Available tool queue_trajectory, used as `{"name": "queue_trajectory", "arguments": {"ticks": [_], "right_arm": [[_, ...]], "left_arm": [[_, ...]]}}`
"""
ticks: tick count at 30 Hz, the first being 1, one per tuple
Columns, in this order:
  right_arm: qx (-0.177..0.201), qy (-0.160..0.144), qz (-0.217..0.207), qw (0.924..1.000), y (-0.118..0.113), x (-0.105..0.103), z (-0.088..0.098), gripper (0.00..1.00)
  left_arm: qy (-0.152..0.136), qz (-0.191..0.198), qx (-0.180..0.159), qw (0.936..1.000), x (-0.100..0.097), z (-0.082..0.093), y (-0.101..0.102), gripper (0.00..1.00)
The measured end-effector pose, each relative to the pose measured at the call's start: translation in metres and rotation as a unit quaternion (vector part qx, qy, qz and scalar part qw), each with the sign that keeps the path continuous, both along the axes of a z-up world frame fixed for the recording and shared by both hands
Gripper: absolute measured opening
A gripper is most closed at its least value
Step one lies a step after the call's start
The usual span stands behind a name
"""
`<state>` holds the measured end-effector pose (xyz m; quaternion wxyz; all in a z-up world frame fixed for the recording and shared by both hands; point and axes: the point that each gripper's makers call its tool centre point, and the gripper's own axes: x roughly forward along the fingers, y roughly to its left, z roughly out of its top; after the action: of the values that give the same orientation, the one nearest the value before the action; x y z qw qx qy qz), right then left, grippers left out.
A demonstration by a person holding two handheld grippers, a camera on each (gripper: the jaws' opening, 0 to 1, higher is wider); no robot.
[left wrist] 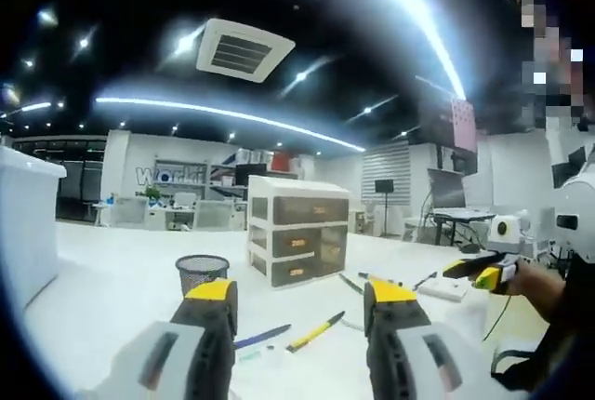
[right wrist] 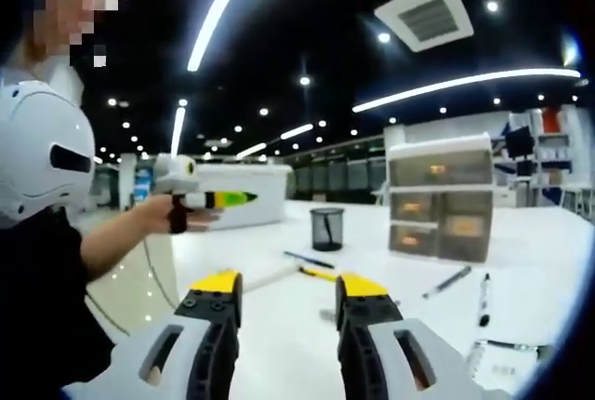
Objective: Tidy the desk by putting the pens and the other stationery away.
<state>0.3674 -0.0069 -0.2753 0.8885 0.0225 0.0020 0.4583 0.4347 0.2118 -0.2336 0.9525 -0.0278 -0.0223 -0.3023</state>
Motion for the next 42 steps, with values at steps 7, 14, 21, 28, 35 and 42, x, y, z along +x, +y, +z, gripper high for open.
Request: {"name": "queue_trajectory", "arguments": {"ticks": [7,14,21,28,35,42], "right_arm": [[0.0,-0.001,-0.006,1.0,-0.001,0.001,0.0,0.38],[-0.005,0.004,-0.001,1.0,0.003,0.003,-0.005,0.38],[-0.027,0.007,0.003,0.9996,0.008,0.011,-0.005,0.38],[-0.096,0.013,0.015,0.9952,0.006,0.023,-0.005,0.41],[-0.195,0.004,0.045,0.9797,0.009,0.035,-0.005,0.43],[-0.251,-0.011,0.067,0.9656,0.017,0.049,0.003,0.44]], "left_arm": [[-0.004,-0.008,-0.009,0.9999,-0.03,-0.011,-0.003,0.58],[0.021,-0.008,0.007,0.9997,-0.038,-0.035,0.004,0.59],[0.027,-0.014,0.01,0.9995,-0.042,-0.04,0.004,0.59],[0.036,-0.021,0.022,0.9989,-0.043,-0.048,0.002,0.6],[0.042,-0.021,0.02,0.9987,-0.048,-0.053,0.007,0.6],[0.044,-0.015,0.016,0.9988,-0.054,-0.055,0.013,0.61]]}}
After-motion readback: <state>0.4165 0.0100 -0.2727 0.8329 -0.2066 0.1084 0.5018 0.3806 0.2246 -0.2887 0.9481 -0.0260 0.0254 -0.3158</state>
